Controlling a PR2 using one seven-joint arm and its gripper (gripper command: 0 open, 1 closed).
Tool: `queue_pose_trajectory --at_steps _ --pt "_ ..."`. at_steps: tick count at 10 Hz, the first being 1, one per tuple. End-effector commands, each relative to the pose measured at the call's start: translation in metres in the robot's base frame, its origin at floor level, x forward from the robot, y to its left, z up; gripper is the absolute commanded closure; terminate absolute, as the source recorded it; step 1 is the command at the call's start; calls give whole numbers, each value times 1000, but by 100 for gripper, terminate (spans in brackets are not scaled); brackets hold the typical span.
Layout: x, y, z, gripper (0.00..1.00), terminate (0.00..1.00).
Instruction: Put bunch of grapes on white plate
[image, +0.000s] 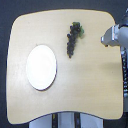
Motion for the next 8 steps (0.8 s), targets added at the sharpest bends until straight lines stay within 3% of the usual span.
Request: queue_pose_trajectory --at_steps 1,4,8 --pt "0 0 0 0 0" --pt "11 31 -13 0 0" --pt "62 101 -40 0 0"
